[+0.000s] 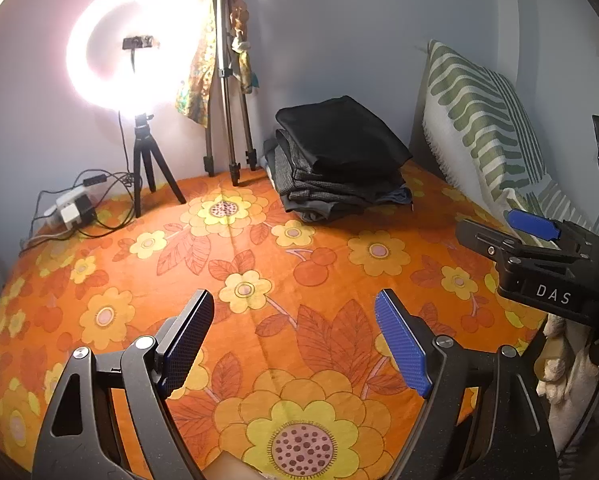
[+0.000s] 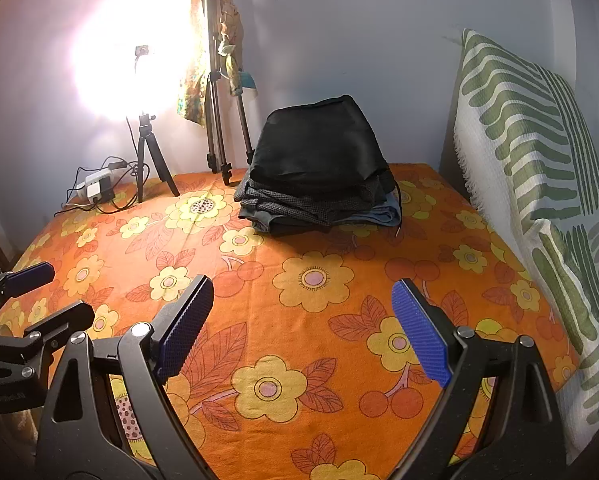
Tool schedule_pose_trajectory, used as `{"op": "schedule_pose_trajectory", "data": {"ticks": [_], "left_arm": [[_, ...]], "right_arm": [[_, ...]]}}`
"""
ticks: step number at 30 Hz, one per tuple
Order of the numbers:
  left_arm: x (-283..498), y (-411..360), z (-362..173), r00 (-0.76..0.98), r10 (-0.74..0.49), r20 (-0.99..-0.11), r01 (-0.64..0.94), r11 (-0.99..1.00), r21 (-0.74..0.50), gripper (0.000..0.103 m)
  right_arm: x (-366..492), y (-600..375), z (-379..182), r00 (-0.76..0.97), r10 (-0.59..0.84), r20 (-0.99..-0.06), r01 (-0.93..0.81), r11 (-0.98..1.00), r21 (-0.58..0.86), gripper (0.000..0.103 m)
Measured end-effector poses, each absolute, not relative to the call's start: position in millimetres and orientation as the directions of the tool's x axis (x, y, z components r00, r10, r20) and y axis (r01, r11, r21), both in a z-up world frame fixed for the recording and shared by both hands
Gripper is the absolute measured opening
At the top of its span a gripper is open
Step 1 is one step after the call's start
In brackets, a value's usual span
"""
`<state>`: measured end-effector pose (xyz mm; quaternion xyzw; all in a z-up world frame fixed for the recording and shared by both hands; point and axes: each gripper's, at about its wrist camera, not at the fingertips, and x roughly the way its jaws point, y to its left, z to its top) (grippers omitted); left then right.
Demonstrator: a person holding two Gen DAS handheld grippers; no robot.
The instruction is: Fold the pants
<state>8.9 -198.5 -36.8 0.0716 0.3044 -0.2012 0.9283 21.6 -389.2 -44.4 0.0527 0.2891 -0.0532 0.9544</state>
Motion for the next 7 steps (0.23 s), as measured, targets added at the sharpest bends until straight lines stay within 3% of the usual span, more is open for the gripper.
{"op": "schedule_pose_trajectory", "data": {"ticks": [7], "left_arm": [[7.3, -198.7, -34.8, 0.746, -0.324, -0.582, 0.414, 0.910, 0.024, 0.083]], "right_arm": [[21.9, -389.3, -44.9, 0.826, -0.074, -0.558, 0.135, 0.988, 0.069, 0.093]]}}
